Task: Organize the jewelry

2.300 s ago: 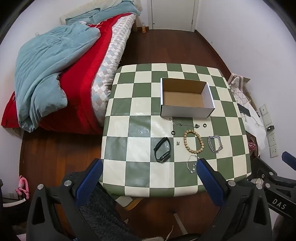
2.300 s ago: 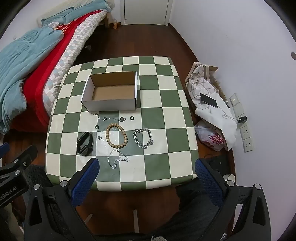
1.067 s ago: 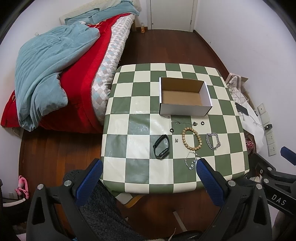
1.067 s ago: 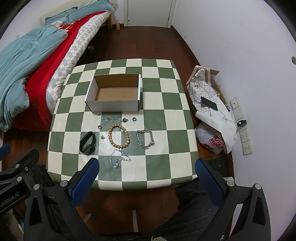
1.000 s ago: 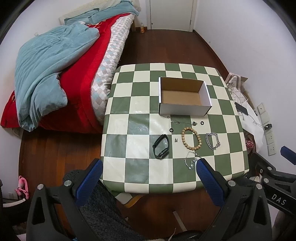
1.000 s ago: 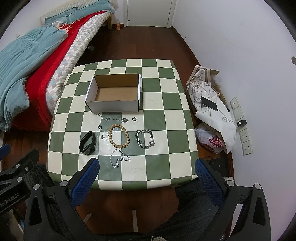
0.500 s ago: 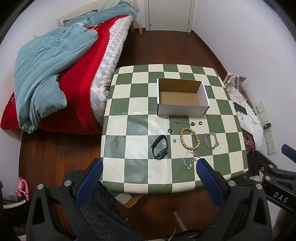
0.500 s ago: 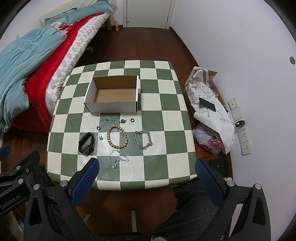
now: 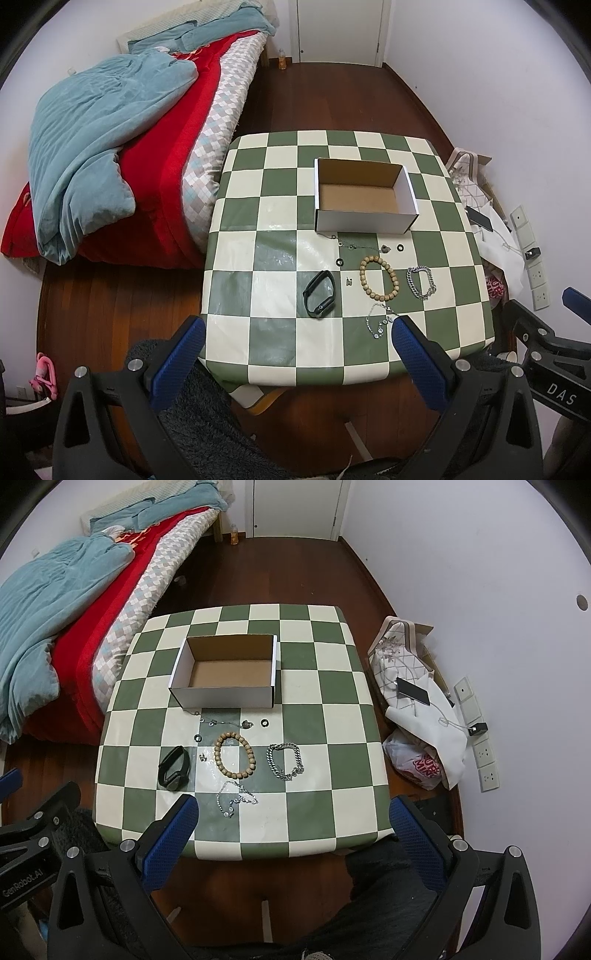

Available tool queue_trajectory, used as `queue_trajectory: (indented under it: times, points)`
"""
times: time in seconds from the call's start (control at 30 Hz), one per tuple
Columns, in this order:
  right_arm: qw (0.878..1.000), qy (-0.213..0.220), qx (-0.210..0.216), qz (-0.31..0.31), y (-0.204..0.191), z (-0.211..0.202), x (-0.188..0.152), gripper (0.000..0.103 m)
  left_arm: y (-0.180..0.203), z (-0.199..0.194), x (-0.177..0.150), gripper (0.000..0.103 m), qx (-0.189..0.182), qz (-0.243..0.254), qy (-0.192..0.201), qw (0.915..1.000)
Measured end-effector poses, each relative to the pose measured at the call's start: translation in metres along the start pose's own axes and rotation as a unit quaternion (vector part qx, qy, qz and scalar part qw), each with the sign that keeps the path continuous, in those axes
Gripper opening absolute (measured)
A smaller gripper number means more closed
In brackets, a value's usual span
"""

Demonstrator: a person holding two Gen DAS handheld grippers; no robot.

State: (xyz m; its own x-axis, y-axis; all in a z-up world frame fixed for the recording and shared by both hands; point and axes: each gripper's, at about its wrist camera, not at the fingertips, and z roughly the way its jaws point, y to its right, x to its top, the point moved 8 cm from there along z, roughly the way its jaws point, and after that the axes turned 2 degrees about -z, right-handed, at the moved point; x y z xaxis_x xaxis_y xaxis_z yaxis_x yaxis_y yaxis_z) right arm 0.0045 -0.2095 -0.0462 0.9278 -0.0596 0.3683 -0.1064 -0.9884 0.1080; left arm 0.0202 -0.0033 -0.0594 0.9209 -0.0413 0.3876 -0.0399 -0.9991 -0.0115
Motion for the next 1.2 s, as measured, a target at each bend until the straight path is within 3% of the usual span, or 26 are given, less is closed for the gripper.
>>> queue_trajectory:
  times: [0.9,1.0,1.2]
  points:
    - [1.000,0.004,-0.001,0.000,-0.003,-0.002,0.003,0.103,0.000,-0.008,0.006,0.103,-0.002,-0.002,0.007,1.0000]
    - [1.000,0.004,0.000,0.001,-0.004,-0.002,0.004,0.103,-0.004,-0.005,0.009,0.103,0.008,-0.006,0.014,0.9999]
    - [1.000,0.003,0.014,0.022,-0.001,0.018,0.006,0.103,-0.027,0.034,0.024,0.103,0.078,-0.003,0.036,0.9963]
